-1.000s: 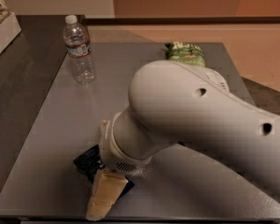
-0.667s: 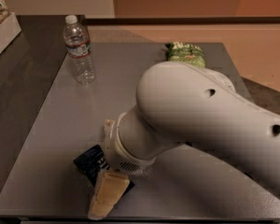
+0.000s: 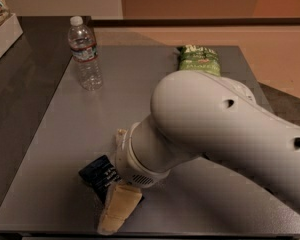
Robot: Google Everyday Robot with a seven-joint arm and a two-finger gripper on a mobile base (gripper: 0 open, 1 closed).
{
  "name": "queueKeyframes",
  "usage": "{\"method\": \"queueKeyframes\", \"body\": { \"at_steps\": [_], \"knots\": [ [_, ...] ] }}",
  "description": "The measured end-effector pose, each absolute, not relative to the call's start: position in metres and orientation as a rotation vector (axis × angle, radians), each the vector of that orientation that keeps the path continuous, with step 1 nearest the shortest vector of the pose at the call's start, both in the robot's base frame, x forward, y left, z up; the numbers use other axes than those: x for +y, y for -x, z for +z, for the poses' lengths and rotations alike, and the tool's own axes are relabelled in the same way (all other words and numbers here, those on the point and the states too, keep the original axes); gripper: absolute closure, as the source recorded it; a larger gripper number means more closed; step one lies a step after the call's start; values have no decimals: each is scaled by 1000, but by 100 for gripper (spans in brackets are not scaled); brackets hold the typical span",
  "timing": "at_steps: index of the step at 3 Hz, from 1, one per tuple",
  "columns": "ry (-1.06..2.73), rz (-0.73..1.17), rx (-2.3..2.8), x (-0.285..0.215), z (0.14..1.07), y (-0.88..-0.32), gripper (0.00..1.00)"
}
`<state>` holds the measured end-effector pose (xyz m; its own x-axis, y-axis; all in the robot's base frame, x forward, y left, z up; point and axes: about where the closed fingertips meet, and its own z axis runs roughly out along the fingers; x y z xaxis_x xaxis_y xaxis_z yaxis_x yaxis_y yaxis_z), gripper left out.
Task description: Pick rxbar blueberry
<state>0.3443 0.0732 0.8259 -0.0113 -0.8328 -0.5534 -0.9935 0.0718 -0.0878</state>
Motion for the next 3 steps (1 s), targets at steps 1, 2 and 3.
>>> {"method": "queueKeyframes", "body": {
  "at_steps": [1, 2, 3],
  "knots": [
    [1807, 449, 1894, 72, 823, -344, 17],
    [1809, 444, 1893, 72, 822, -344, 40],
    [1807, 439, 1885, 72, 826, -342, 64]
  ]
}}
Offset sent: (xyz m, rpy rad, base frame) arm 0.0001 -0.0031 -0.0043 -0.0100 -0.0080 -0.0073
